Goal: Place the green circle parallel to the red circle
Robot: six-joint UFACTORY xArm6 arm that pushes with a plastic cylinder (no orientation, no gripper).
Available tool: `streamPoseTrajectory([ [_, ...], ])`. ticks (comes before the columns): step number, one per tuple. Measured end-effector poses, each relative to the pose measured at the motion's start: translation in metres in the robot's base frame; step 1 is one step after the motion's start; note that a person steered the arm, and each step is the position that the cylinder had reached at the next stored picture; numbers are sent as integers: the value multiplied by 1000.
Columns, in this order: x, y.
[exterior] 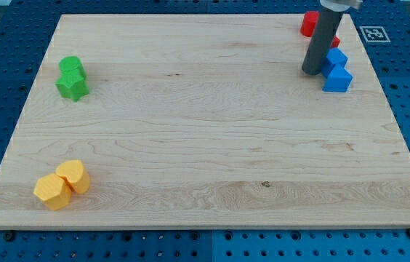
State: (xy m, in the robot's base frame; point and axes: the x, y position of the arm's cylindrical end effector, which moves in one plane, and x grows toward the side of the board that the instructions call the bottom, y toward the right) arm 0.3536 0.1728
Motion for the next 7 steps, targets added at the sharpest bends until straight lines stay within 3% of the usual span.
streamPoseTrajectory([
  [1,0,-65],
  [3,-2,-262],
  [4,-26,-343],
  [5,-51,-384],
  [6,-51,-397],
  [7,-36,-446],
])
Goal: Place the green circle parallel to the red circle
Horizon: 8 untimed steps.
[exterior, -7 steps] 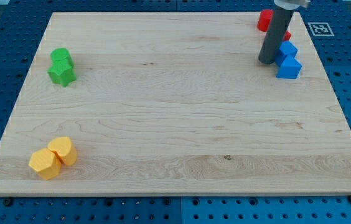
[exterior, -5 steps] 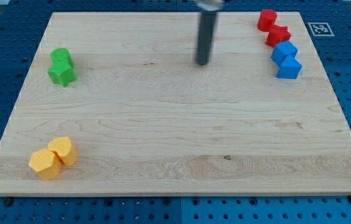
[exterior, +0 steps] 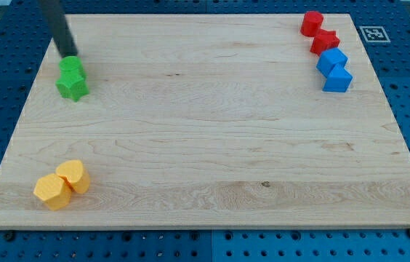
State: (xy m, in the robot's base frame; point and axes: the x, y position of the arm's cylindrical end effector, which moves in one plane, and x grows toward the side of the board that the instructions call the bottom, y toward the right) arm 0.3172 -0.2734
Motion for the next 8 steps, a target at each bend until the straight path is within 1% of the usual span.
streamPoseTrajectory([
  [1,15,-6],
  [2,39,1],
  [3,42,21],
  [5,56,34],
  [6,51,34],
  [8,28,29],
])
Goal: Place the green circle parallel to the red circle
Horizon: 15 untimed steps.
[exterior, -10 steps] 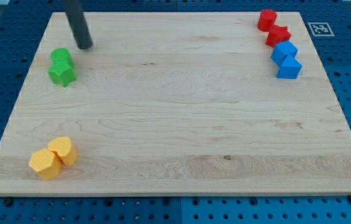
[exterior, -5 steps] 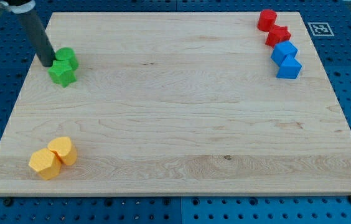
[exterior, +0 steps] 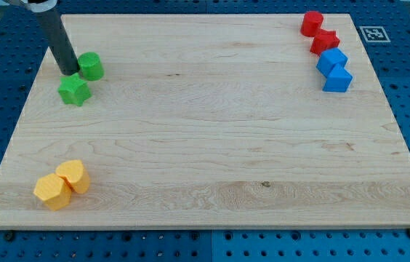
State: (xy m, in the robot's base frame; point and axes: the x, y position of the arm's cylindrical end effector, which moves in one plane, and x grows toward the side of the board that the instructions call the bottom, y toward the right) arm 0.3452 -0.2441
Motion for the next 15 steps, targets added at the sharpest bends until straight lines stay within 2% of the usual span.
streamPoseTrajectory([
  [2,-7,4],
  [4,-4,43],
  [7,20,110],
  [12,89,216],
  [14,98,264],
  [15,98,266],
])
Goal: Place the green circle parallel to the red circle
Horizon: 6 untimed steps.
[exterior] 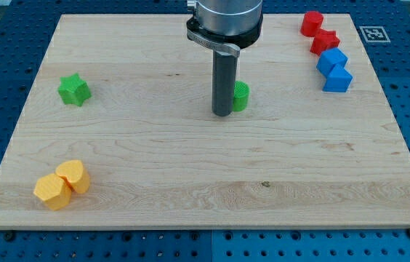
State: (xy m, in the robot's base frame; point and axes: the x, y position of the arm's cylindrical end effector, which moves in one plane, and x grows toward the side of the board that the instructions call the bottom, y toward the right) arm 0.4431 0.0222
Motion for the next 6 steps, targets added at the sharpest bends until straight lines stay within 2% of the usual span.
streamPoseTrajectory([
  [6,-67,36],
])
